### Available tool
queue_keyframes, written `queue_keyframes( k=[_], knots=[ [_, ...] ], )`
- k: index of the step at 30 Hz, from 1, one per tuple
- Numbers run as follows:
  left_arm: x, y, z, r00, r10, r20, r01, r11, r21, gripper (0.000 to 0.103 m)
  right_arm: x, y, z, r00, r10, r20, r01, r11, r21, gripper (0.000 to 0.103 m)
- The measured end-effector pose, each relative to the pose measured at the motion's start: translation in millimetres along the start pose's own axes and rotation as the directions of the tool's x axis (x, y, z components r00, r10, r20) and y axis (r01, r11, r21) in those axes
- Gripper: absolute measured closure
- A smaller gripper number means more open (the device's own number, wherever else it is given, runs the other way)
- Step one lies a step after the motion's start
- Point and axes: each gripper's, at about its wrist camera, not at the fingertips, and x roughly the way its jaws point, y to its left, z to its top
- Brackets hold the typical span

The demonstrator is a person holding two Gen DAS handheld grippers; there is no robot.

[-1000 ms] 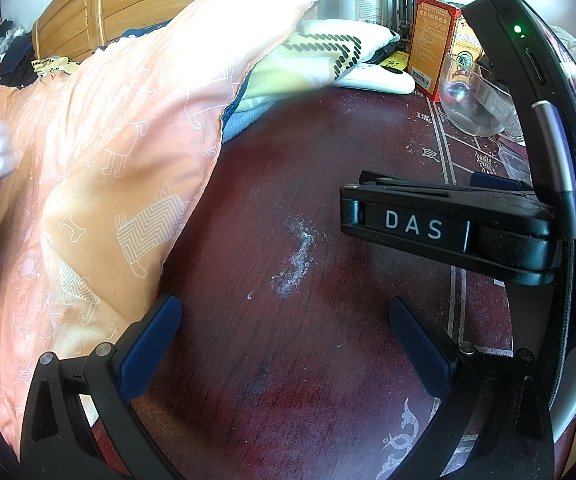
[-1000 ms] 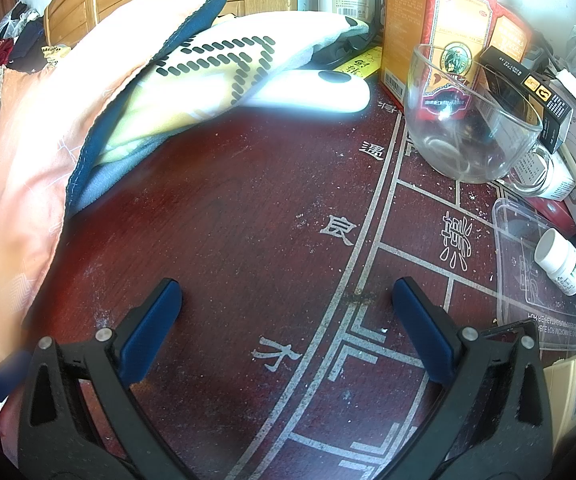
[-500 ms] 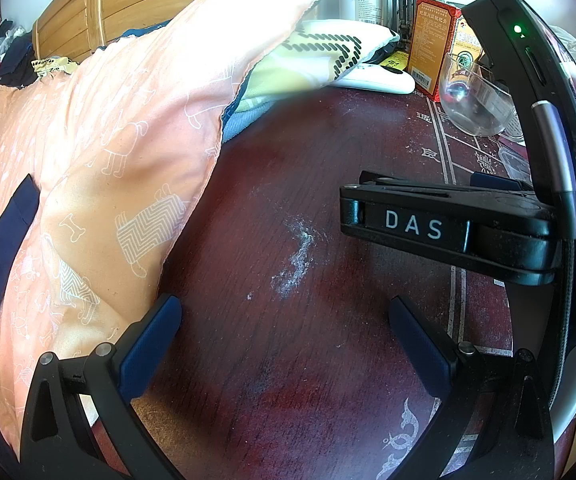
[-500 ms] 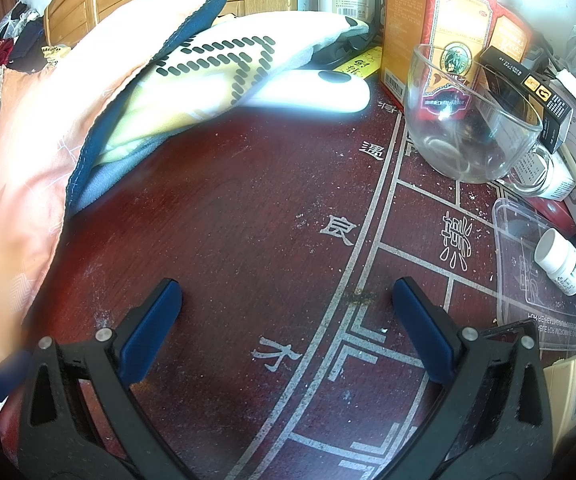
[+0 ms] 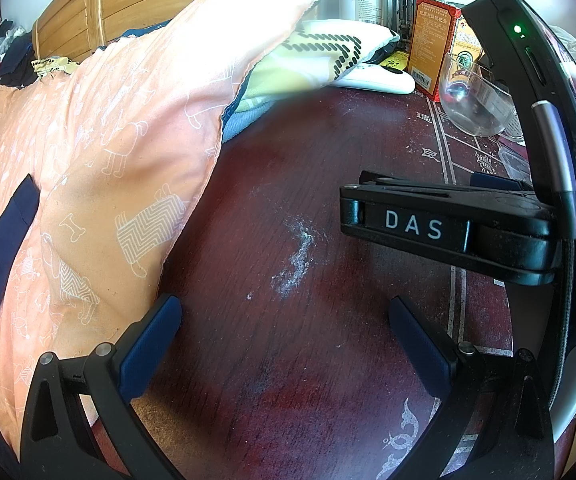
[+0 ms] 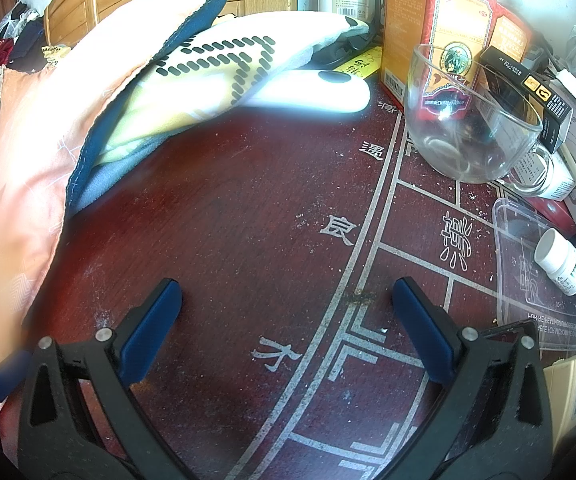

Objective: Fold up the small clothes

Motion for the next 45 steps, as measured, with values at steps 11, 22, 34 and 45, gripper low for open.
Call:
queue_keyframes(
  k=[11, 22, 34, 45],
  knots=[
    [0, 0, 0, 1.0, 0.0, 0.0, 0.0, 1.0, 0.0, 0.0, 0, 0, 0, 1.0, 0.0, 0.0, 0.0, 1.0, 0.0, 0.0],
    [0, 0, 0, 1.0, 0.0, 0.0, 0.0, 1.0, 0.0, 0.0, 0, 0, 0, 1.0, 0.0, 0.0, 0.0, 1.0, 0.0, 0.0],
    [4, -1, 1, 1.0, -0.022, 0.006, 0.022, 0.999, 0.03, 0.0, 0, 1, 0, 1.0, 0.0, 0.002, 0.0, 1.0, -0.006, 0.0],
    [-67, 34, -16, 0.963, -0.241, 0.117, 0.226, 0.966, 0.127, 0.0, -30, -2, 5, 0.978, 0.168, 0.124, -0.161, 0.985, -0.062, 0.0]
  ],
)
